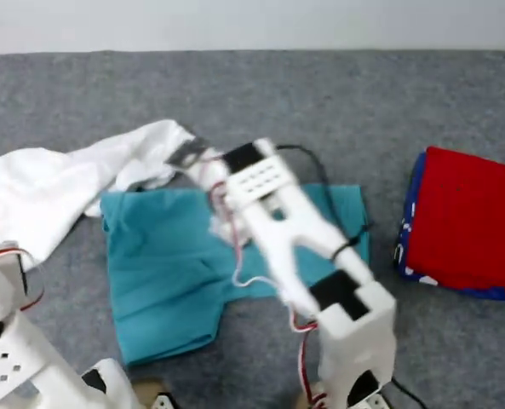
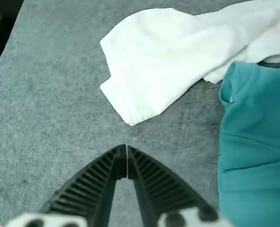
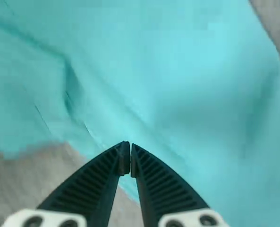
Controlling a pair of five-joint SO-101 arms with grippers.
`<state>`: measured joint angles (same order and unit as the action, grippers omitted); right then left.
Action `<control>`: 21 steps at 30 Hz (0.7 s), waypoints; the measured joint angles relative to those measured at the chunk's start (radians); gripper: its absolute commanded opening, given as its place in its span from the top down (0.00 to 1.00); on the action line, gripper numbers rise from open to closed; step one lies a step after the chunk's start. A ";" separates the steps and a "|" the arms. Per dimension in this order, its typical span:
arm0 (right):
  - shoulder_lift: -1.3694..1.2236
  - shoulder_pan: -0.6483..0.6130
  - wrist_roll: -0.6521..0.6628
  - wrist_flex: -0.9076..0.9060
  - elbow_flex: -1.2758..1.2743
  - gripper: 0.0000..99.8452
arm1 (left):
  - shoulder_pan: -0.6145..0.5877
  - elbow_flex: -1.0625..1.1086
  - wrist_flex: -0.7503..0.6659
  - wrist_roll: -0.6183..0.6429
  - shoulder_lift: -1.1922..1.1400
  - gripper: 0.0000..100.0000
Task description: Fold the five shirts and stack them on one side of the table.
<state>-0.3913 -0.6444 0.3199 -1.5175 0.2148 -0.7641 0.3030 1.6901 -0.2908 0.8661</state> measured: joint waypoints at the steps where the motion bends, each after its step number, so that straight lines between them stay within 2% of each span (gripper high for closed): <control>1: -0.021 -0.023 -0.028 0.011 0.018 0.99 | -0.011 0.000 0.000 0.000 0.000 1.00; 8: -0.167 -0.135 -0.104 0.009 0.164 0.99 | -0.026 0.000 0.000 0.000 0.000 1.00; 15: -0.232 -0.198 -0.117 -0.173 0.351 0.85 | -0.026 0.000 0.000 0.000 0.000 1.00; 21: -0.292 -0.210 -0.117 -0.206 0.370 0.85 | -0.026 0.018 0.000 0.000 0.000 1.00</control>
<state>-0.6828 -0.8546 0.2033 -1.7231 0.5846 -0.7902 0.3214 1.6901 -0.2908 0.8661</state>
